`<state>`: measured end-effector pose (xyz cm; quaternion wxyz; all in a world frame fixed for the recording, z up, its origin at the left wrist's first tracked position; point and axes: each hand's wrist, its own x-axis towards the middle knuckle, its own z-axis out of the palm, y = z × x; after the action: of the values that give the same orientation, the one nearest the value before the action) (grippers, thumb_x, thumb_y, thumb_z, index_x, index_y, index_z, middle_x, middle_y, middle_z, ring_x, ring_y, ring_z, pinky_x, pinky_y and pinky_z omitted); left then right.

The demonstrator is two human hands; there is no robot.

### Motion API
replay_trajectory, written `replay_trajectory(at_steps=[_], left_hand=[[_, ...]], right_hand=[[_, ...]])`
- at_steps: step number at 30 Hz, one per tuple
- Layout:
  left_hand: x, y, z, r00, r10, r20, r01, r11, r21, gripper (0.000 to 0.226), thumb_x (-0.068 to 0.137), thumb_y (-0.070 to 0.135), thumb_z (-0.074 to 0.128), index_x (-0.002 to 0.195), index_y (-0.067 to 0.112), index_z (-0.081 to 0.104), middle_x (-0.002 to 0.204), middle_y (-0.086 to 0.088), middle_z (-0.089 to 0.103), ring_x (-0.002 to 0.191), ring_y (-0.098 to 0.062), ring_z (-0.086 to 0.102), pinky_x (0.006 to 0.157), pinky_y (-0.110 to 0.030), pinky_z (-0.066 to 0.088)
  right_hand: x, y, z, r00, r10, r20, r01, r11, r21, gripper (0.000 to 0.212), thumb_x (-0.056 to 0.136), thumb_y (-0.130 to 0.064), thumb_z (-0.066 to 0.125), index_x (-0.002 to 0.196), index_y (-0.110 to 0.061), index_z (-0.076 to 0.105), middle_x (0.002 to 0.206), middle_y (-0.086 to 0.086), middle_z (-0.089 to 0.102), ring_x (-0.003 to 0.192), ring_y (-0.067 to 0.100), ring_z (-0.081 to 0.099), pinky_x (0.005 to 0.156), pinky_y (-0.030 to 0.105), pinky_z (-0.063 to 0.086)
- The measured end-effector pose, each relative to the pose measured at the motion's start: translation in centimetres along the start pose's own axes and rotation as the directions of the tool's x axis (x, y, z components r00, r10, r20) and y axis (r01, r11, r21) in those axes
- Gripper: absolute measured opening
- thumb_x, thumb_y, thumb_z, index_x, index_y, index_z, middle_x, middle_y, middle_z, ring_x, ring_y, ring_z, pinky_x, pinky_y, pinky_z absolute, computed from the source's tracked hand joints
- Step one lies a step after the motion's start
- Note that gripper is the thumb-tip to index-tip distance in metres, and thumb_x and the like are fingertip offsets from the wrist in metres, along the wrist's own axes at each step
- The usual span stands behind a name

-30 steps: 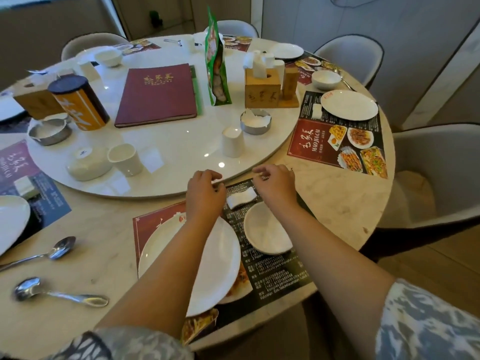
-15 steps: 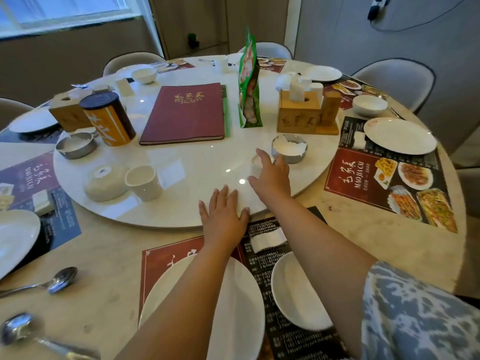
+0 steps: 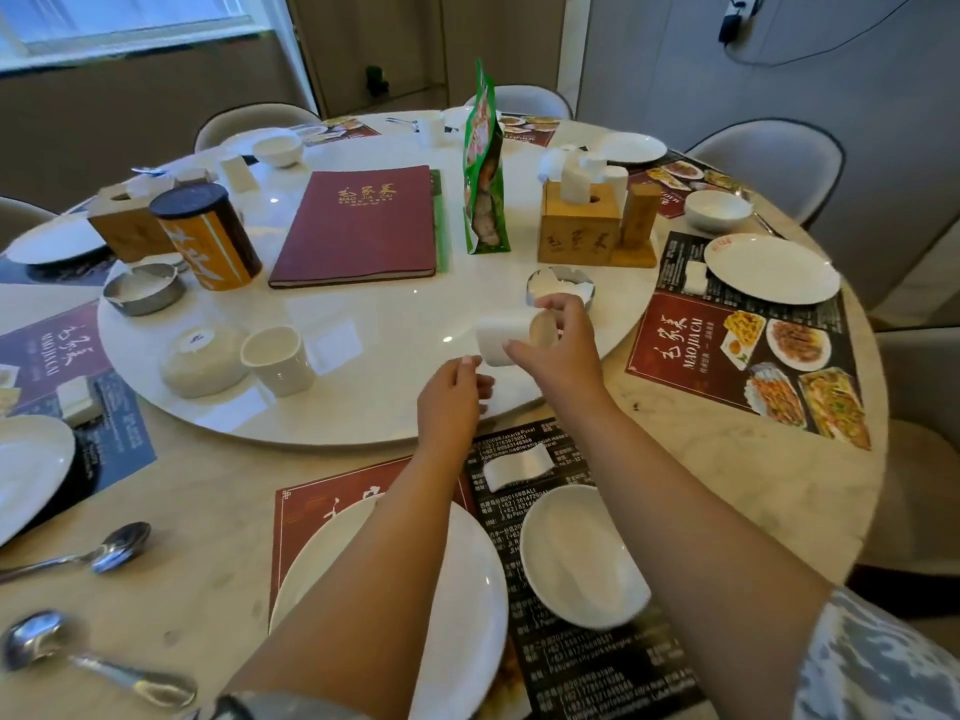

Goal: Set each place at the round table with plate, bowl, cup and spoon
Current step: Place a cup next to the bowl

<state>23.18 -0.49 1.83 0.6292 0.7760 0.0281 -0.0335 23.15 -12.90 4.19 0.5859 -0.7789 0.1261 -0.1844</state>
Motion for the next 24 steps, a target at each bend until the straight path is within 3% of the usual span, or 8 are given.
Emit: replay_trajectory(at_steps=[2, 5, 8, 13, 16, 19, 24], left_hand=[[-0.5, 1.1, 0.7, 0.989, -0.120, 0.090, 0.132, 0.982, -0.139, 0.038, 0.103, 0.032, 0.036, 0.107, 0.009, 0.067, 0.093, -0.009, 0.073, 0.089, -0.023, 0.070, 0.084, -0.035, 0.056], [-1.2, 2.2, 1.7, 0.983, -0.130, 0.128, 0.152, 0.972, -0.178, 0.031, 0.101, 0.031, 0.045, 0.092, 0.012, 0.068, 0.091, -0.012, 0.073, 0.088, -0.023, 0.071, 0.089, -0.039, 0.056], [-2.0, 2.9, 2.6, 0.983, -0.091, 0.157, 0.122, 0.972, -0.201, 0.024, 0.097, 0.027, 0.054, 0.106, 0.009, 0.068, 0.104, -0.012, 0.071, 0.095, -0.019, 0.069, 0.082, -0.034, 0.059], [-2.8, 3.2, 4.0, 0.976, -0.062, 0.210, 0.090, 0.988, -0.128, 0.029, 0.097, 0.029, 0.053, 0.116, 0.014, 0.068, 0.107, -0.007, 0.072, 0.099, -0.020, 0.069, 0.090, -0.039, 0.057], [-3.1, 2.4, 4.7, 0.968, -0.090, 0.233, 0.113, 0.990, -0.089, 0.026, 0.097, 0.032, 0.050, 0.101, 0.019, 0.072, 0.104, -0.002, 0.074, 0.101, -0.018, 0.068, 0.094, -0.042, 0.054], [-3.4, 1.6, 5.1, 0.961, -0.090, 0.261, 0.105, 0.993, -0.044, 0.026, 0.097, 0.035, 0.048, 0.089, 0.028, 0.072, 0.100, 0.000, 0.075, 0.101, -0.016, 0.068, 0.097, -0.042, 0.052], [-3.4, 0.4, 5.3, 0.957, -0.099, 0.272, 0.106, 0.994, -0.010, 0.027, 0.096, 0.039, 0.048, 0.089, 0.033, 0.073, 0.104, 0.001, 0.074, 0.104, -0.016, 0.067, 0.100, -0.042, 0.050]], right_hand=[[-1.5, 0.1, -1.4, 0.999, 0.004, -0.032, -0.003, 1.000, 0.024, 0.056, 0.070, -0.014, 0.077, 0.112, -0.029, 0.043, 0.122, 0.000, 0.047, 0.112, 0.018, 0.048, 0.083, 0.027, 0.050], [-3.4, 0.7, -3.7, 0.998, 0.014, -0.064, -0.014, 1.000, 0.005, 0.057, 0.069, -0.016, 0.078, 0.113, -0.024, 0.043, 0.107, -0.010, 0.049, 0.098, 0.014, 0.053, 0.070, 0.019, 0.046], [-4.1, 1.4, -5.8, 0.997, 0.052, -0.050, -0.057, 0.994, -0.097, 0.067, 0.069, -0.020, 0.079, 0.126, -0.025, 0.044, 0.107, -0.007, 0.051, 0.098, 0.014, 0.051, 0.077, 0.027, 0.049], [-4.6, 2.8, -8.0, 0.991, 0.129, 0.024, -0.120, 0.968, -0.223, 0.075, 0.068, -0.016, 0.080, 0.133, -0.020, 0.042, 0.123, 0.000, 0.055, 0.112, 0.018, 0.053, 0.080, 0.025, 0.044], [-5.1, 4.1, -8.0, 0.987, 0.162, -0.007, -0.158, 0.948, -0.275, 0.074, 0.063, -0.030, 0.086, 0.121, -0.019, 0.042, 0.114, -0.002, 0.057, 0.102, 0.015, 0.055, 0.074, 0.027, 0.045], [-5.7, 5.5, -7.8, 0.988, 0.157, -0.018, -0.153, 0.930, -0.333, 0.077, 0.058, -0.028, 0.089, 0.115, -0.017, 0.040, 0.113, 0.001, 0.057, 0.097, 0.017, 0.055, 0.072, 0.029, 0.044], [-6.2, 6.6, -7.5, 0.991, 0.130, -0.021, -0.129, 0.923, -0.364, 0.079, 0.054, -0.026, 0.092, 0.112, -0.018, 0.039, 0.107, -0.003, 0.055, 0.090, 0.013, 0.052, 0.058, 0.020, 0.036]])
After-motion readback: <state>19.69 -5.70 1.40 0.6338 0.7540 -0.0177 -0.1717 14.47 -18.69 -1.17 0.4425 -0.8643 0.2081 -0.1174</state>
